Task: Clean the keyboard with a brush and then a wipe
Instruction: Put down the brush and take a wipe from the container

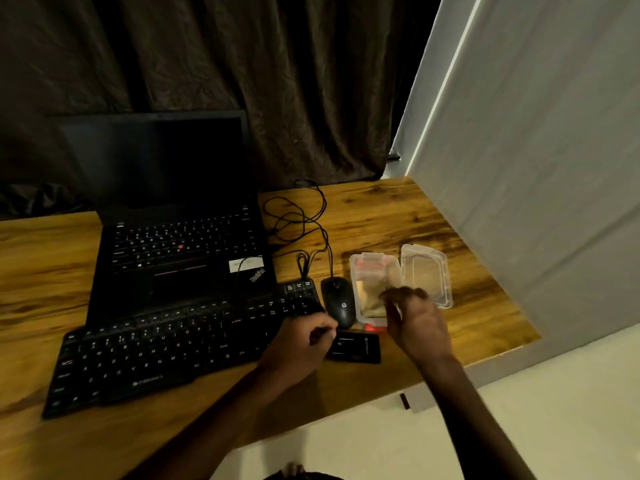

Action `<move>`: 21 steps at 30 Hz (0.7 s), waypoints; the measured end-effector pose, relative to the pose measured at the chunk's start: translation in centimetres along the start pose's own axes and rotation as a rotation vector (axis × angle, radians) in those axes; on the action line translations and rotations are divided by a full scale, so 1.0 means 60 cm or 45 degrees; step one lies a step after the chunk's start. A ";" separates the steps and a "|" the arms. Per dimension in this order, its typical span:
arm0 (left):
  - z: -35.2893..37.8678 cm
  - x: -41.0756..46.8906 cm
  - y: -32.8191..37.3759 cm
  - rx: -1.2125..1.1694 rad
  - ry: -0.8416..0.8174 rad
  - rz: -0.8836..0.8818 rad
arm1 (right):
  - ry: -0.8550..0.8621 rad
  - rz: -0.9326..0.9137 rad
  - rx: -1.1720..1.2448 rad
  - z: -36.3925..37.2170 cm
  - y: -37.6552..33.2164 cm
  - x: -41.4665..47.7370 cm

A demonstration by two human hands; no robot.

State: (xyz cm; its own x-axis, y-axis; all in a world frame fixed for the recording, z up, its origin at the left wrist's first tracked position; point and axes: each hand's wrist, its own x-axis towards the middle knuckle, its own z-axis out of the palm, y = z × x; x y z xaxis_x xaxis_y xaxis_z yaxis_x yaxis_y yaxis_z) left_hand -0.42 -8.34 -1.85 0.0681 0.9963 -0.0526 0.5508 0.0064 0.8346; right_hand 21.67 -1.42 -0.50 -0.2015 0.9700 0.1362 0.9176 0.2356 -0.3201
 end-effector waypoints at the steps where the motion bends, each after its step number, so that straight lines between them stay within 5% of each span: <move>1: 0.000 0.005 0.004 0.039 -0.009 0.016 | -0.032 0.011 -0.034 -0.001 0.008 0.024; 11: 0.026 0.026 0.030 0.791 -0.309 0.505 | -0.691 -0.057 -0.503 -0.010 -0.029 0.134; 21: 0.032 0.023 0.041 0.728 -0.204 0.566 | -0.823 0.150 -0.101 -0.014 -0.015 0.177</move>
State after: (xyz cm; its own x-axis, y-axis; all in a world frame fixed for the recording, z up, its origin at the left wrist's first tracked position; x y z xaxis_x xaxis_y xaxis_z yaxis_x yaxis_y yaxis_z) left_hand 2.65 -7.14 -0.92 0.4817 0.8697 0.1079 0.7875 -0.4836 0.3822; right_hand 18.98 8.64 2.04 -0.2403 0.8356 -0.4940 0.9637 0.1442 -0.2247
